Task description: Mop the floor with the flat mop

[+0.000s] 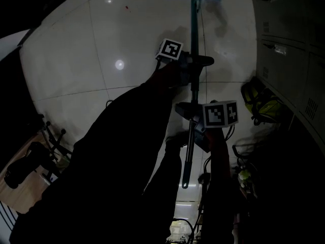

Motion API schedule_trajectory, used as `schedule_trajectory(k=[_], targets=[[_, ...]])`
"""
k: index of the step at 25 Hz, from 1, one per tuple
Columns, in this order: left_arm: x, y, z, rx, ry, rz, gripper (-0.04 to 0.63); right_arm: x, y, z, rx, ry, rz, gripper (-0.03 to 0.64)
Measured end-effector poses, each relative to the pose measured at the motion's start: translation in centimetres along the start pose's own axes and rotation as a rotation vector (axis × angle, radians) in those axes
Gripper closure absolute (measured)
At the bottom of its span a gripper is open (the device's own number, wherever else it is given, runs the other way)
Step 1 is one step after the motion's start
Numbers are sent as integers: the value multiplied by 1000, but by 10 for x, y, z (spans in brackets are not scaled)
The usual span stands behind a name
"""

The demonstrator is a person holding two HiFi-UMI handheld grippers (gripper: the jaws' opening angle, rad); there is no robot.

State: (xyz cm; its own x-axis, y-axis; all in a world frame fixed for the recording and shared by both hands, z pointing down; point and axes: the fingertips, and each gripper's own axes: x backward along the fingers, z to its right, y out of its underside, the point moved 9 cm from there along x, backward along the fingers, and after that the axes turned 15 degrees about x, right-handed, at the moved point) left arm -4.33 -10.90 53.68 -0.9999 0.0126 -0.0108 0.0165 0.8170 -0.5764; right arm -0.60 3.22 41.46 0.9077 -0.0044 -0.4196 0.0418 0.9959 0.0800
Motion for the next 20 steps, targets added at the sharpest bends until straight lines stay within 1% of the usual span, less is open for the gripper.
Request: schedule_trajectory(k=[3, 7, 11, 14, 17, 20], targets=[[3, 45, -16, -9, -24, -28, 538, 7, 47, -16, 23, 16, -44, 515], [6, 127, -53, 13, -43, -49, 540, 18, 134, -39, 52, 47, -127, 515], [10, 219, -106, 75, -66, -52, 540, 23, 232, -59, 44, 48, -182, 515], [9, 279, -149, 111, -79, -51, 540, 28, 301, -67, 20, 37, -197, 515], [2, 329, -188, 146, -77, -62, 540, 31, 361, -70, -6, 28, -198, 514], [-2, 370, -221, 176, -58, -73, 538, 32, 410, -73, -21, 31, -211, 511]])
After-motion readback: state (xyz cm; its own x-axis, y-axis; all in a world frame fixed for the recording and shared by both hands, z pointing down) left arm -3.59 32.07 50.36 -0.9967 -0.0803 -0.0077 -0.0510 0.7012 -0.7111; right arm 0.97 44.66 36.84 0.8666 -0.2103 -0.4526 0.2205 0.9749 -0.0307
